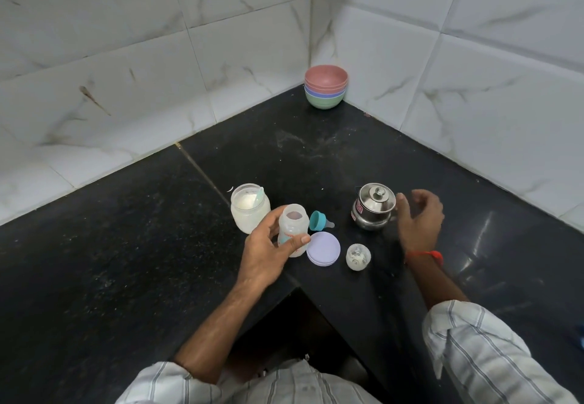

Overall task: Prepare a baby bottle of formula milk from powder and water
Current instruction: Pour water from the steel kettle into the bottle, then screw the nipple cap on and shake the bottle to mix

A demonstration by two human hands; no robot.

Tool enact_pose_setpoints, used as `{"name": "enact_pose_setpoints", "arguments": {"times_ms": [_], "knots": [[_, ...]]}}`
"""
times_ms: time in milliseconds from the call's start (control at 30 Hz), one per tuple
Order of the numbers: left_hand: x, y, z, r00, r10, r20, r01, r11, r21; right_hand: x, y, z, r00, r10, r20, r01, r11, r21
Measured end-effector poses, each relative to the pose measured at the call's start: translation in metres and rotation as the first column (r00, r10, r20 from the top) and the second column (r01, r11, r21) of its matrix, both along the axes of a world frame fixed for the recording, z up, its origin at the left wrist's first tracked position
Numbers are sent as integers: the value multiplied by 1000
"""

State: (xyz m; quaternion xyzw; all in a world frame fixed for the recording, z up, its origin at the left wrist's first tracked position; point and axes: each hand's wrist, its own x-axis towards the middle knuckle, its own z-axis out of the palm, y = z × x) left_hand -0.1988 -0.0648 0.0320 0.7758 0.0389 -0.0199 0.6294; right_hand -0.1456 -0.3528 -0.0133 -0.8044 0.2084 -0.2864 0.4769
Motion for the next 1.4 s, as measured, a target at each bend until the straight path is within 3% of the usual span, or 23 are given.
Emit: {"name": "enact_pose_setpoints", "arguments": {"times_ms": [100,167,200,267,367,433,500,633,767,933,1167,1400], "knots": [[-2,1,-5,1000,13,-5,-13,1000,15,0,20,26,954,229,193,-161,937,-311],[-3,0,-8,1000,19,-12,-19,1000,23,4,41,39,881,434,185,-330,848,-415],[-3,0,-9,1000,20,-18,-20,999,31,9,51,41,849,514,121,-413,790,-453],[-4,-1,-11,1000,17,-26,-16,999,42,22,68,34,782,605,-149,-603,675,-426],[-7,-2,-11,1000,12,-27,-10,998,58,42,86,13,569,560,-602,-806,525,-274],[-10,-1,-11,1000,6,-18,-5,998,61,49,93,1,488,498,-717,-831,515,-209],[-13,2,-13,1000,5,-10,-5,998,63,53,98,-9,467,462,-754,-828,528,-189],[-17,7,-13,1000,1,-22,1,996,84,53,99,-18,493,455,-741,-807,557,-195],[-20,9,-13,999,-19,-36,24,992,127,43,94,-3,574,597,-560,-793,577,-197],[-16,8,-9,1000,-8,-17,11,984,179,16,91,44,461,791,-403,-887,430,-169],[-13,6,-8,999,-51,7,49,981,190,-4,78,93,323,851,-414,-922,186,-339],[-14,-2,-10,986,-161,34,150,965,217,-10,76,97,244,858,-452,-951,121,-283]]}}
